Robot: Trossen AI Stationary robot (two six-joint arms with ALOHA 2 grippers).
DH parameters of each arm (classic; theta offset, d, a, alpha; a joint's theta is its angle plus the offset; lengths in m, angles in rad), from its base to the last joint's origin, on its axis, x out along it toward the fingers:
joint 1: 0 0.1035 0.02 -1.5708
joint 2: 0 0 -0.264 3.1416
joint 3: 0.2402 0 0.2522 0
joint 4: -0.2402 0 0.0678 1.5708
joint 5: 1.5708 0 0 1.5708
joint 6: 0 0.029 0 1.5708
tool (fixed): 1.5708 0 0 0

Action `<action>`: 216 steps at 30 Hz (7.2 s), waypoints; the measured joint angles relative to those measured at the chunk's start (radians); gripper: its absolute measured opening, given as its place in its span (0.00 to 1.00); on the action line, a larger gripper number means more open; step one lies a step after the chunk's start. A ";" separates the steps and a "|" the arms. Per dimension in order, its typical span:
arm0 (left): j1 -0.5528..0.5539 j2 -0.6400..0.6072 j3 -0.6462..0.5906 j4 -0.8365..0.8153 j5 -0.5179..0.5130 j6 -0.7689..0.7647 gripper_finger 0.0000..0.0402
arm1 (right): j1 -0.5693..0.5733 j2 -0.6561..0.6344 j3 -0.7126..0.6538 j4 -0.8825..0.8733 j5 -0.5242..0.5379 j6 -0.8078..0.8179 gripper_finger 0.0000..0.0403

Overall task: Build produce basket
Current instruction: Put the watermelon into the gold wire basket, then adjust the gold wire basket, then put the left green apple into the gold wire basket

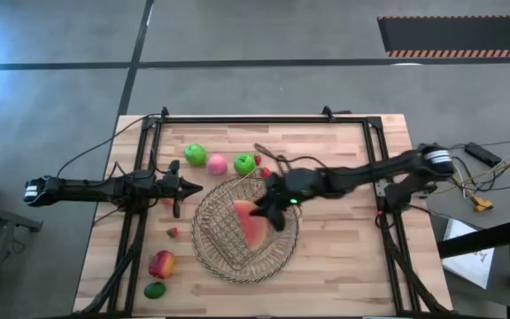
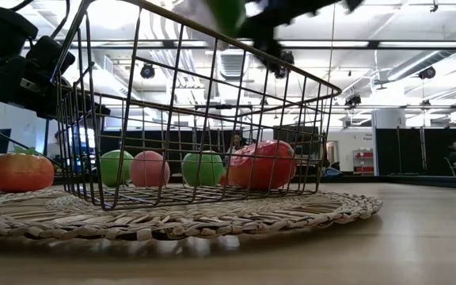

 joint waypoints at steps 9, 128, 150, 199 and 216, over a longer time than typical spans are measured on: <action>0.000 0.000 0.000 0.000 0.000 0.000 0.01 | -0.063 0.266 0.264 -0.399 -0.061 -0.066 0.30; -0.003 0.077 0.064 0.600 0.014 -0.330 0.01 | 0.882 0.113 -0.053 -0.703 1.353 0.403 0.11; 0.299 0.856 0.990 -1.038 -0.371 -0.289 0.32 | 0.615 0.055 -0.384 -0.706 1.267 0.501 0.11; 0.664 1.136 0.847 -0.769 -0.019 -0.157 0.86 | 0.673 0.055 -0.377 -0.433 1.267 0.452 0.11; 0.659 0.882 0.787 -0.792 0.082 -0.178 0.73 | 0.781 0.055 -0.290 -0.434 1.277 0.343 0.11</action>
